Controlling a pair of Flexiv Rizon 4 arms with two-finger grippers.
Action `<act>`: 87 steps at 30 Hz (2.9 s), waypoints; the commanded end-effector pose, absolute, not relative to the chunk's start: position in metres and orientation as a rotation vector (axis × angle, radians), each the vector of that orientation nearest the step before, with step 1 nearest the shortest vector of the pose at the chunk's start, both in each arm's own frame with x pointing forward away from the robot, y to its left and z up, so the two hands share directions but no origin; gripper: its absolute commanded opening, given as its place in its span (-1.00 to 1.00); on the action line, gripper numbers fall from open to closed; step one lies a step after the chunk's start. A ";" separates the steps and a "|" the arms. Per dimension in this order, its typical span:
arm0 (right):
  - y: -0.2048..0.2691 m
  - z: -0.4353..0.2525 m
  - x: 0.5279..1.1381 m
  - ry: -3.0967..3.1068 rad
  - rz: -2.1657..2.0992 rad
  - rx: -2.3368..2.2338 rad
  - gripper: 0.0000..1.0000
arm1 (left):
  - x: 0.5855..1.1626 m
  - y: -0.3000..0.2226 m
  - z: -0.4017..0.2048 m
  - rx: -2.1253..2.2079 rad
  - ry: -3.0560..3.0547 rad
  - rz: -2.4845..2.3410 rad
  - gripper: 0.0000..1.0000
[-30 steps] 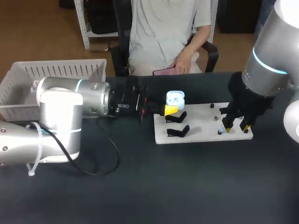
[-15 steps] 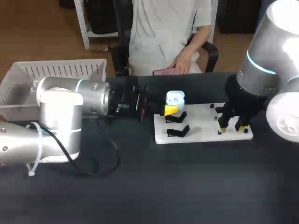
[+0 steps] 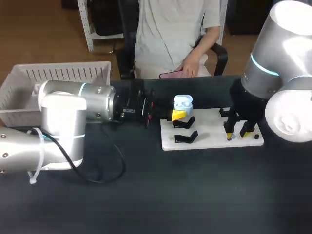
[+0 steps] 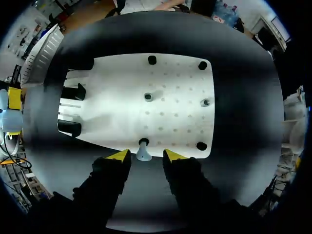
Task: Pick up each earbud case from the left stands, insert the matching earbuds, close the lid, and place the case in the box.
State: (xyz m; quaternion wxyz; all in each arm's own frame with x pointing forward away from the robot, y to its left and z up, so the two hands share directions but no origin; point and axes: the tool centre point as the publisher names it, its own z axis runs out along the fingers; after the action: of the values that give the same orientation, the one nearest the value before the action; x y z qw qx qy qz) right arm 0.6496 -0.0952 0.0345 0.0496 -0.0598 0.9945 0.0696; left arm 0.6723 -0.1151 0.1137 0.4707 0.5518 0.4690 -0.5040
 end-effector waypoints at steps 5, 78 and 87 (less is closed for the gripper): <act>-0.094 0.033 0.654 3.039 0.216 -0.166 -0.25 | 0.671 -0.116 0.113 1.349 1.149 -1.229 -1.00; -0.085 0.057 0.641 3.032 0.188 -0.056 -1.00 | 0.671 -0.116 0.113 1.349 1.149 -1.229 -1.00; -0.086 0.116 0.624 2.979 0.140 -0.154 -1.00 | 0.671 -0.116 0.113 1.349 1.149 -1.229 -1.00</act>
State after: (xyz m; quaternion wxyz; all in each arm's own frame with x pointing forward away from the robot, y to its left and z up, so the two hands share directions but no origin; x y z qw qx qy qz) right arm 0.6421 -0.0802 0.0886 0.0647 -0.0518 0.9953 0.0492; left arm 0.6723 -0.1151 0.1137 0.4707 0.5518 0.4691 -0.5039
